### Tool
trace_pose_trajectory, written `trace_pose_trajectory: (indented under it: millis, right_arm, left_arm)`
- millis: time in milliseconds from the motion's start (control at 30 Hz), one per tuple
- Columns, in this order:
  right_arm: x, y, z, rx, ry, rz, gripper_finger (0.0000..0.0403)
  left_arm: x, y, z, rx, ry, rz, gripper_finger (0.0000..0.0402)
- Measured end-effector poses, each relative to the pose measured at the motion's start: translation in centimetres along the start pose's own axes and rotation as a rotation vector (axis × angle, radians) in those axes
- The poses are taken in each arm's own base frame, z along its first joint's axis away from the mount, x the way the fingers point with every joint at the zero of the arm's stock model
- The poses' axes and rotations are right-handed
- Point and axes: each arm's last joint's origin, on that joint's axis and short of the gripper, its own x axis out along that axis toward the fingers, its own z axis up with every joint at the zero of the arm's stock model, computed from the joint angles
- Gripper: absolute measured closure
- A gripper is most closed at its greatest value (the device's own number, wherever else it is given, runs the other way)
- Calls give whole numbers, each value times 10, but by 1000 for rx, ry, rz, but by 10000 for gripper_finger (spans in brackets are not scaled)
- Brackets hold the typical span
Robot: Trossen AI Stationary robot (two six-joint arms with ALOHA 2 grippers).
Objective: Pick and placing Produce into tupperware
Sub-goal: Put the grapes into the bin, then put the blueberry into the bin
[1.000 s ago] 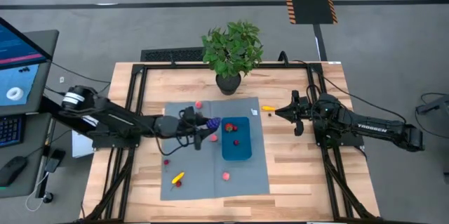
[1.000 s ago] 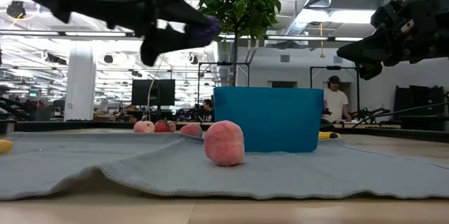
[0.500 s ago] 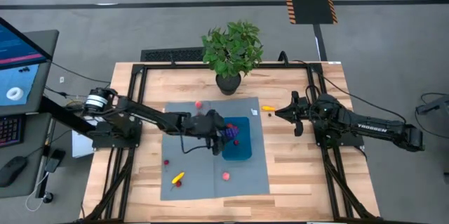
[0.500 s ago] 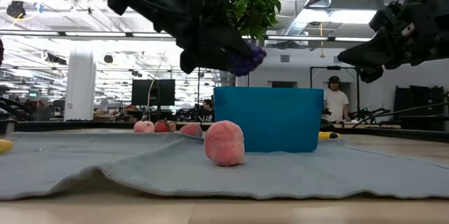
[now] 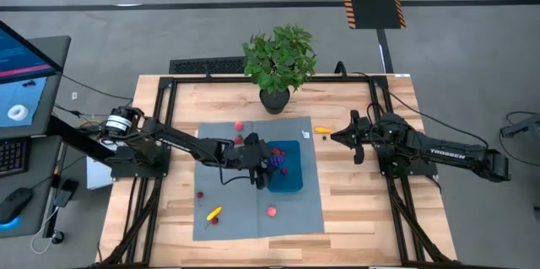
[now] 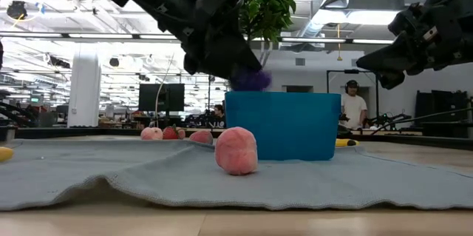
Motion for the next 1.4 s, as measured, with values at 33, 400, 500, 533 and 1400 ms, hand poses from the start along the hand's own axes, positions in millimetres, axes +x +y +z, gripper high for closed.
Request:
trace_pose_trajectory:
  millis: [33, 400, 500, 533, 1400]
  right_arm:
    - [0, 0, 0, 0, 0, 0, 343]
    - [0, 0, 3, -3, -28, 3, 343]
    - [0, 1, 3, -5, -31, 14, 343]
    - [0, 2, 3, -5, -33, 19, 343]
    - [3, 12, 18, -8, -79, 7, 341]
  left_arm:
    - [0, -1, 0, 14, -8, 10, 138]
    - [-8, -23, -1, 155, -100, 36, 86]
    - [-15, -38, 1, 233, -161, -19, 86]
    - [-18, -43, 3, 257, -188, -47, 86]
    - [-153, 42, -100, 113, -820, -401, 86]
